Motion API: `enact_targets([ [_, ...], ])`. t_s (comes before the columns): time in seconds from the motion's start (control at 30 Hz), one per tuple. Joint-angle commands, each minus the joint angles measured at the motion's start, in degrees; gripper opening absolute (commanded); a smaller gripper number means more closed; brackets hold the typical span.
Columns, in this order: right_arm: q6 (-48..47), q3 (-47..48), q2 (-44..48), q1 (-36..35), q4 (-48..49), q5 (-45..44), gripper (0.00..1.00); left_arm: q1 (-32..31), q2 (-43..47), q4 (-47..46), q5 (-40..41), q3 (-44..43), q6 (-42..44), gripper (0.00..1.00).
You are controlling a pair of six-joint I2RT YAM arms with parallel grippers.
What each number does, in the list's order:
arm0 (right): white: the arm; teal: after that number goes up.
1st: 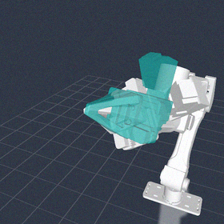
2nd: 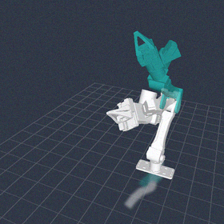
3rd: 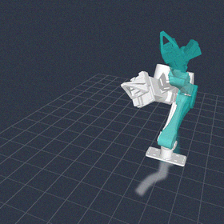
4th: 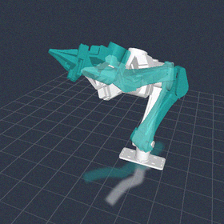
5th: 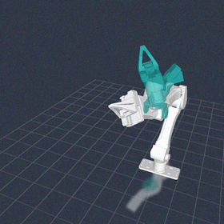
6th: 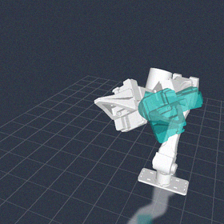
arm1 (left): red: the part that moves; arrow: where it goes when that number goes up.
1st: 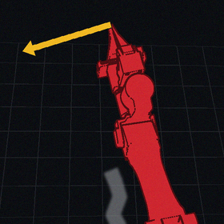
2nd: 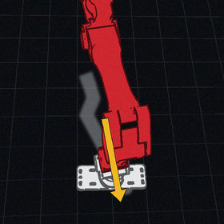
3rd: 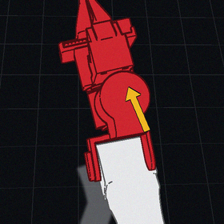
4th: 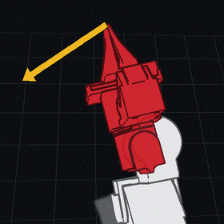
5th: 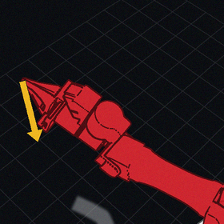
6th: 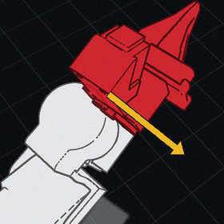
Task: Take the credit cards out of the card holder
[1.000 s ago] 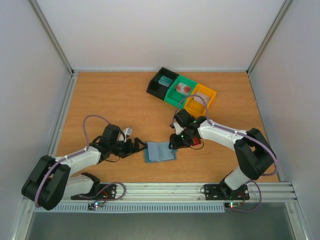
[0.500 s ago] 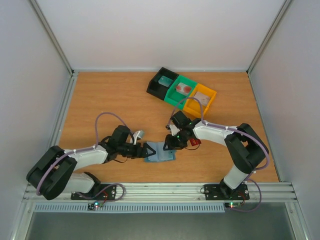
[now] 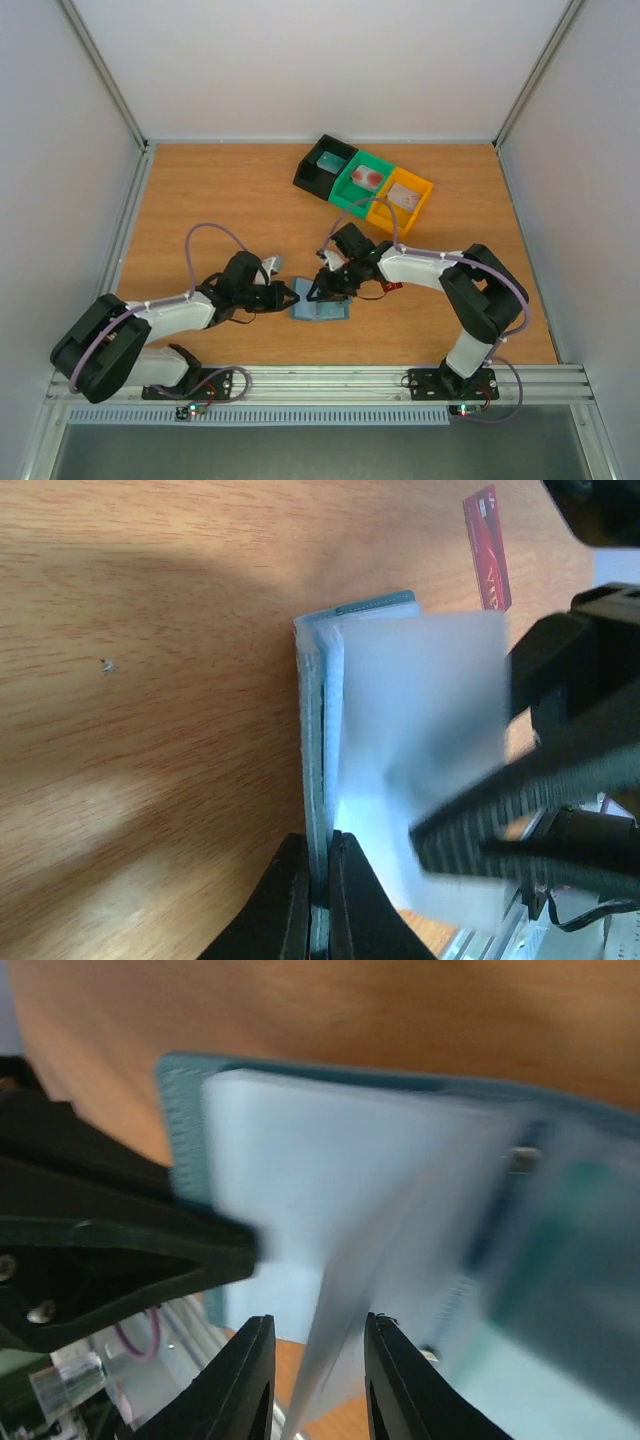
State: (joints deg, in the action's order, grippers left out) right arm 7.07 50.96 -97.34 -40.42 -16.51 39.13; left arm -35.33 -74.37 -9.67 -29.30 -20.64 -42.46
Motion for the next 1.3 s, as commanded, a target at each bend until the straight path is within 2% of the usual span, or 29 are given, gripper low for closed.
enact_targets([
  [0.0, 0.6, 3.5, -0.3, -4.1, 2.9, 3.6, 0.27, -0.2, 2.1, -2.0, 1.7, 1.1, 0.1, 0.0],
  [0.07, -0.6, 3.5, 2.1, -4.1, 1.9, 3.0, 0.29, -0.1, 3.7, -3.8, 0.4, 1.7, 0.6, 0.0],
  [0.27, -15.1, 8.9, 13.7, -2.1, -16.6, -4.3, 0.38, 0.0, 14.1, -7.0, -1.7, 4.1, 3.2, 0.0],
  [0.37, -19.2, 8.8, 25.2, 3.4, -21.1, -4.8, 0.42, 1.0, 20.1, -11.2, -4.1, 4.2, 4.2, 0.0],
  [0.43, -21.9, 8.6, 32.2, 7.6, -22.8, -5.5, 0.46, 1.2, 22.8, -15.3, -7.2, 2.9, 8.3, 0.0],
  [0.53, -22.7, 8.0, 40.3, 14.0, -23.3, -6.5, 0.53, 2.0, 26.8, -17.9, -11.7, 0.4, 12.9, 0.0],
  [0.6, -22.8, 7.4, 44.0, 17.3, -23.1, -6.5, 0.54, 2.1, 29.1, -19.3, -15.9, -1.3, 15.3, 0.0],
  [0.7, -24.4, 7.1, 46.4, 19.1, -23.5, -3.6, 0.56, 2.2, 32.2, -20.5, -19.2, -3.4, 16.6, 0.0],
  [1.0, -29.4, 8.9, 47.1, 19.1, -24.3, 17.6, 0.55, 2.2, 34.4, -20.5, -17.3, -5.7, 16.9, 0.0],
  [1.1, -32.9, 9.3, 49.5, 19.1, -26.4, 19.0, 0.56, 2.2, 34.5, -20.2, -17.4, -6.0, 17.1, 0.0],
  [1.27, -30.5, 8.9, 48.1, 19.1, -25.3, 17.2, 0.51, 2.2, 34.4, -20.2, -18.1, -6.4, 18.1, 0.0],
])
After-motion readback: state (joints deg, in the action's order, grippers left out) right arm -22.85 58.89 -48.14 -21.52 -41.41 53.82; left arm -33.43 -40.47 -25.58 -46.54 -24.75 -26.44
